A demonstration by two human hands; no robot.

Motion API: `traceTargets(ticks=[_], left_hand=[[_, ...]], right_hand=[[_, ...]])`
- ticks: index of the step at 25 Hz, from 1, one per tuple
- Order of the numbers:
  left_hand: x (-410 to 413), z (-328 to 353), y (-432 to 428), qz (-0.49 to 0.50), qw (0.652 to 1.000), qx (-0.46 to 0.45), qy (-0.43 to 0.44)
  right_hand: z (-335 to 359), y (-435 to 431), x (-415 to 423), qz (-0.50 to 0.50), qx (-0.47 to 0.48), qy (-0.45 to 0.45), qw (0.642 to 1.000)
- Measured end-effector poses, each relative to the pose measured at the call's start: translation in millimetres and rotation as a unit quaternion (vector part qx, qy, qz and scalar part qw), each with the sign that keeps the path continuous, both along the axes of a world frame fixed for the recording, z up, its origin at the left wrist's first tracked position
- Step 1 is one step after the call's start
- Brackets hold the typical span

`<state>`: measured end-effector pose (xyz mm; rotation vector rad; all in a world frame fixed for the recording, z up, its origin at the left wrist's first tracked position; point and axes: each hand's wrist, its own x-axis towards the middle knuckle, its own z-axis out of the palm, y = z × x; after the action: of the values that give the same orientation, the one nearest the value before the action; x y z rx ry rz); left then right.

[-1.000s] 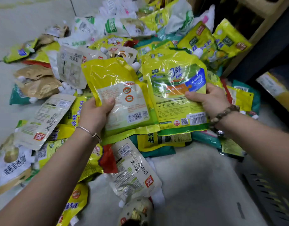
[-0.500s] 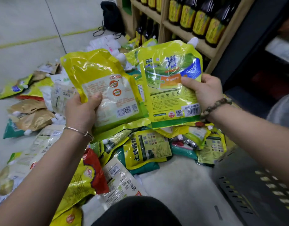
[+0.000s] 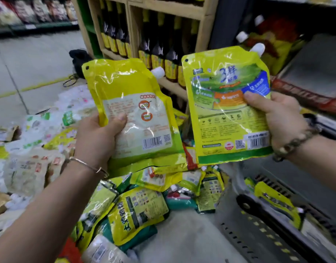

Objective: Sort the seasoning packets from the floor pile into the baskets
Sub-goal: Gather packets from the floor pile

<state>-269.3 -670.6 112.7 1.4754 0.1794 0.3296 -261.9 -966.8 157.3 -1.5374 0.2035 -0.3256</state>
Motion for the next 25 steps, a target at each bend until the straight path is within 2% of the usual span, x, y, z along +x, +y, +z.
traceTargets(ticks=[4,9,14,17,19,21,23,25], left_hand=[[10.7,12.4,-67.7,-0.093,0.996,0.004,0.006],[14.5,13.5,-153.2,-0.193,0.979,0.062,0.008],[23.2,2.6,-232.5,-0.247,0.951,0.183,-0.026],[18.8,-10.9,-274.9,-0.305,0.92,0.243,-0.046],[21.0,-24.8,-296.8,-0.359,0.88,0.31,-0.038],[27.2,-39.9,-316.1,-0.412,0.82,0.397,-0.027],[30.6,-56.9,-334.9,-0.455,0.736,0.501,-0.015],[30.3,-75.5,-355.8,-0.475,0.655,0.588,0.002]], right_hand=[[11.3,-54.2,-33.0,-0.041,0.02,-0.003,0.999],[7.8,-129.2,-75.2,-0.127,0.025,0.034,0.991],[-27.1,-188.2,-108.1,-0.214,0.045,0.065,0.974],[-64.9,-211.0,-125.0,-0.268,0.041,0.094,0.958],[-91.5,-220.4,-133.0,-0.292,0.022,0.122,0.948],[-117.6,-227.0,-138.8,-0.312,0.006,0.161,0.936],[-143.9,-231.2,-142.8,-0.328,-0.009,0.206,0.922],[-172.3,-234.3,-147.3,-0.33,-0.066,0.281,0.899]])
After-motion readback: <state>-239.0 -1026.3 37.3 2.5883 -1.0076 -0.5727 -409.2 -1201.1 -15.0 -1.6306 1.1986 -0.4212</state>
